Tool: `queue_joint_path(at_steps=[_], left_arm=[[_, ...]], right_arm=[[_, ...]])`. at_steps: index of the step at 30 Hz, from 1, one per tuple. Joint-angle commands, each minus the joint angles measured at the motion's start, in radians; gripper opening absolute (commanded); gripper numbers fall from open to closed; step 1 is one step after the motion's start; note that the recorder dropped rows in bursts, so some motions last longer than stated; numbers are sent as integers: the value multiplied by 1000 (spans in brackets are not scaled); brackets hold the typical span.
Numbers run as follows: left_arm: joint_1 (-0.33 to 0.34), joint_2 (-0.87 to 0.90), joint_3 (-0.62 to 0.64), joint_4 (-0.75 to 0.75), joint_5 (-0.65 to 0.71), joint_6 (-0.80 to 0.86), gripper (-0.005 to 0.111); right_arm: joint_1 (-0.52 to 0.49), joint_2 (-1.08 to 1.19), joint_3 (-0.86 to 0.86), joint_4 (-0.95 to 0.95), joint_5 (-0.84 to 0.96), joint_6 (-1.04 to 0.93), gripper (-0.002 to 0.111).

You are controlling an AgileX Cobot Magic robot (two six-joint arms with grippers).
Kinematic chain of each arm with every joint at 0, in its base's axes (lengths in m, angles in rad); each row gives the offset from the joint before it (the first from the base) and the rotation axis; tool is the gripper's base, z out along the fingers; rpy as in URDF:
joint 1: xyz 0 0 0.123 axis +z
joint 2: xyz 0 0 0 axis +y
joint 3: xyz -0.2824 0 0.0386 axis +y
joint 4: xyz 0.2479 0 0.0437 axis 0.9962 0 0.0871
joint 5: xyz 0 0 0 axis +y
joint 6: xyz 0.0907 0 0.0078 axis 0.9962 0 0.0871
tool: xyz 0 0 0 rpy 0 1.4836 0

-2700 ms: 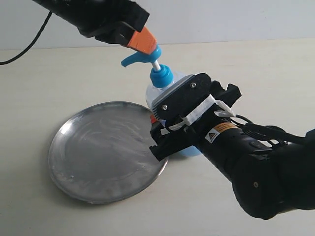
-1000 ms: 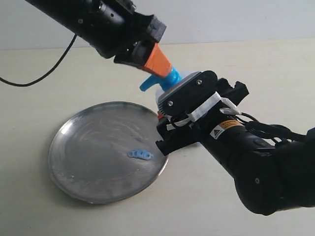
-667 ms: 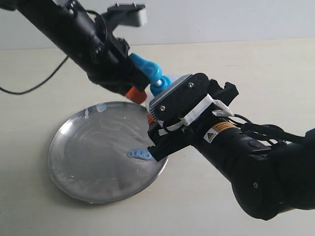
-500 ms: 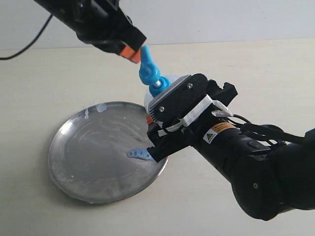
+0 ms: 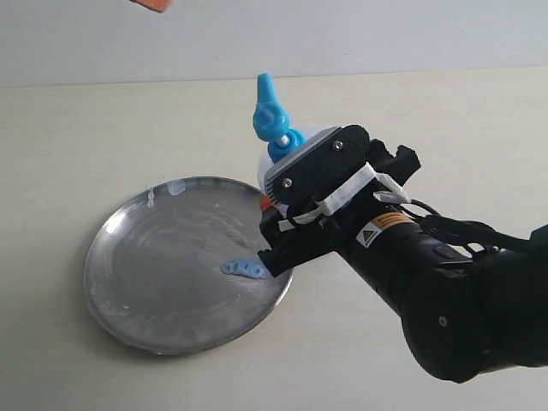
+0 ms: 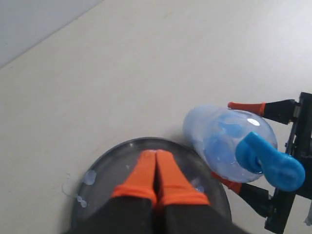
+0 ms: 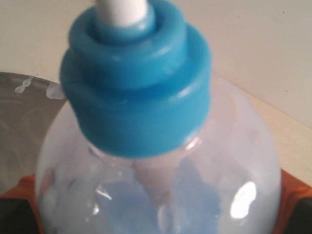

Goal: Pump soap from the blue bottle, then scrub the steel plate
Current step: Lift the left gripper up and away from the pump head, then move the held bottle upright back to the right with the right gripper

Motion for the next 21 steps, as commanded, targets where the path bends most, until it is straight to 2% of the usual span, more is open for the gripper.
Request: queue_joint_path(at_steps=[1, 9, 21], left_arm=[[39, -45, -7, 3, 1, -34, 0], [94, -117, -5, 9, -6, -62, 0], [131, -306, 165, 24, -117, -66, 0]], right_arm=[[1, -4, -2, 66, 17, 4, 0], [1, -4, -2, 143, 17, 29, 0], [1, -85, 2, 281, 19, 25, 0]])
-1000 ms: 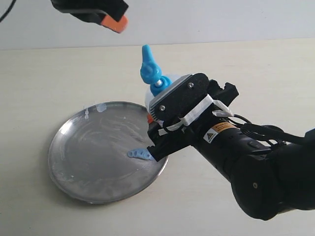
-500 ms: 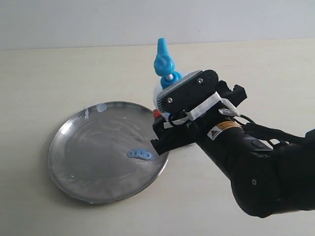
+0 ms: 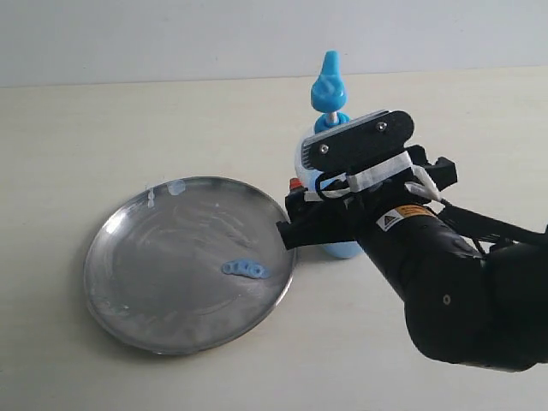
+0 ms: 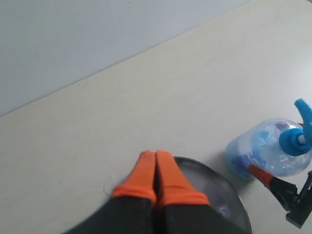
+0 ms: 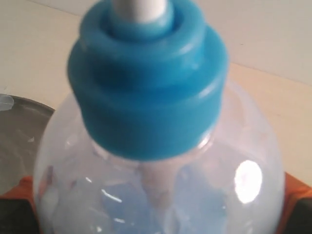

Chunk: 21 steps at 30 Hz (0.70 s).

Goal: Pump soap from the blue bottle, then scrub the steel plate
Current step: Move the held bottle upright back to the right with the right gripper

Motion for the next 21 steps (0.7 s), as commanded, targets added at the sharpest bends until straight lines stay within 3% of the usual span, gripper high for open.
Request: queue_joint_path(at_steps=[1, 14, 21], left_arm=[[3, -81, 79, 6, -67, -11, 0], [3, -365, 420, 6, -274, -13, 0], [3, -532, 592, 6, -358, -20, 0]], right_arm=[[1, -64, 10, 53, 26, -16, 0], [-2, -247, 10, 215, 73, -212, 0], [-99, -300, 10, 214, 240, -228, 0]])
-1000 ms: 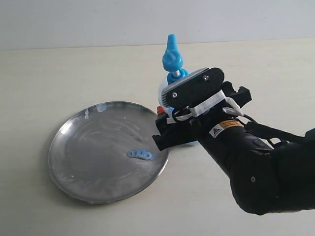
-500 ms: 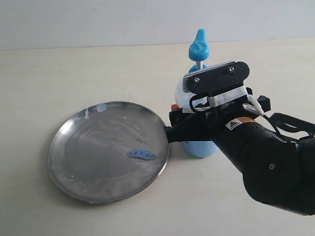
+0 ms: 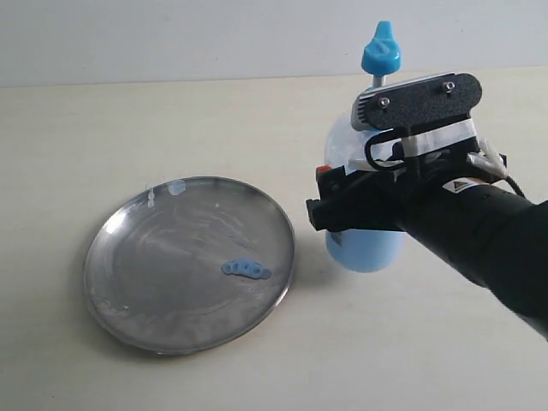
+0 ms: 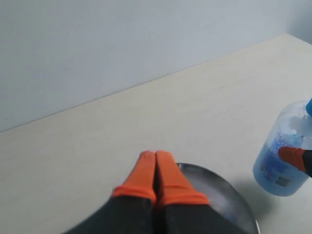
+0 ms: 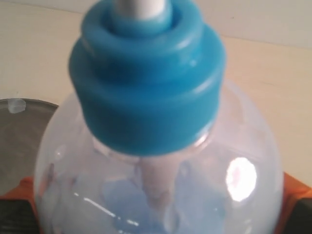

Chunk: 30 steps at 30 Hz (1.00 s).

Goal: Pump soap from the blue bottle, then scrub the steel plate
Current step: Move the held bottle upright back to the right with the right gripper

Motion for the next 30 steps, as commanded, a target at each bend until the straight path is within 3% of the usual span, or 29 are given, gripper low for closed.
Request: queue_joint_path(at_steps=[1, 6, 20, 30], left_arm=[[2, -99, 92, 4, -54, -9, 0], [2, -173, 164, 4, -67, -7, 0], [2, -199, 345, 38, -206, -3, 0], [2, -199, 377, 34, -256, -3, 0]], right_arm=[[-72, -44, -8, -43, 47, -19, 0], [-153, -50, -8, -79, 151, -37, 0], [-316, -50, -8, -189, 230, -1, 0], [-315, -26, 58, -461, 149, 351, 0]])
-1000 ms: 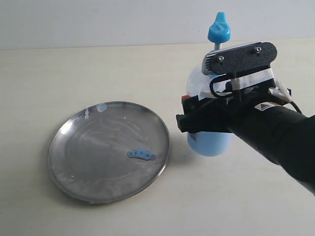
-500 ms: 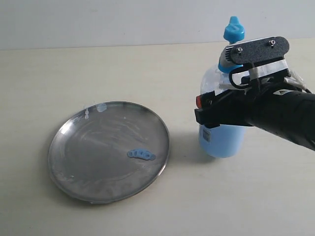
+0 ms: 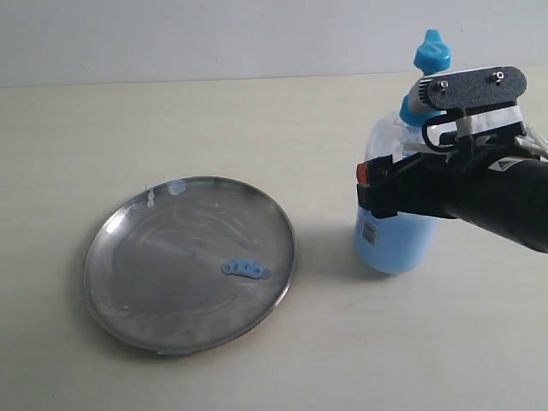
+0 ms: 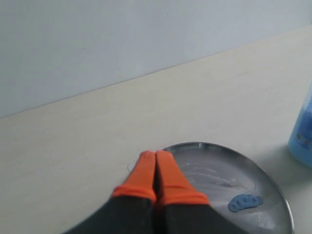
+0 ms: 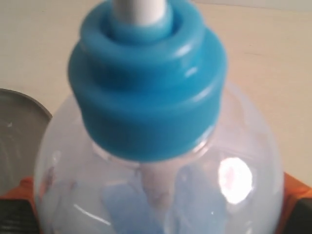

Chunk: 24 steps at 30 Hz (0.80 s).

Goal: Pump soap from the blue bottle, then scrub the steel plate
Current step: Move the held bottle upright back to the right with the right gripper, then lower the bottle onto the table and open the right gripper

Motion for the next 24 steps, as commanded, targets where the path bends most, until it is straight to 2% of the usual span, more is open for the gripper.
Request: queue_joint_path(at_steps=[1, 11, 13, 15, 18, 24], left_arm=[[2, -5, 6, -2, -20, -2, 0], [2, -5, 6, -31, -20, -2, 0], [2, -5, 6, -31, -20, -2, 0], [2, -6, 6, -31, -20, -2, 0], [2, -6, 6, -31, -20, -2, 0], [2, -6, 6, -31, -22, -2, 0]], right_arm=[[-6, -2, 21, -119, -122, 111, 0], [-6, 7, 48, -127, -147, 113, 0], [-6, 9, 48, -127, -147, 113, 4], [-6, 9, 48, -127, -147, 110, 13], [-6, 9, 48, -127, -145, 105, 33], [-6, 9, 48, -130, -145, 92, 85]])
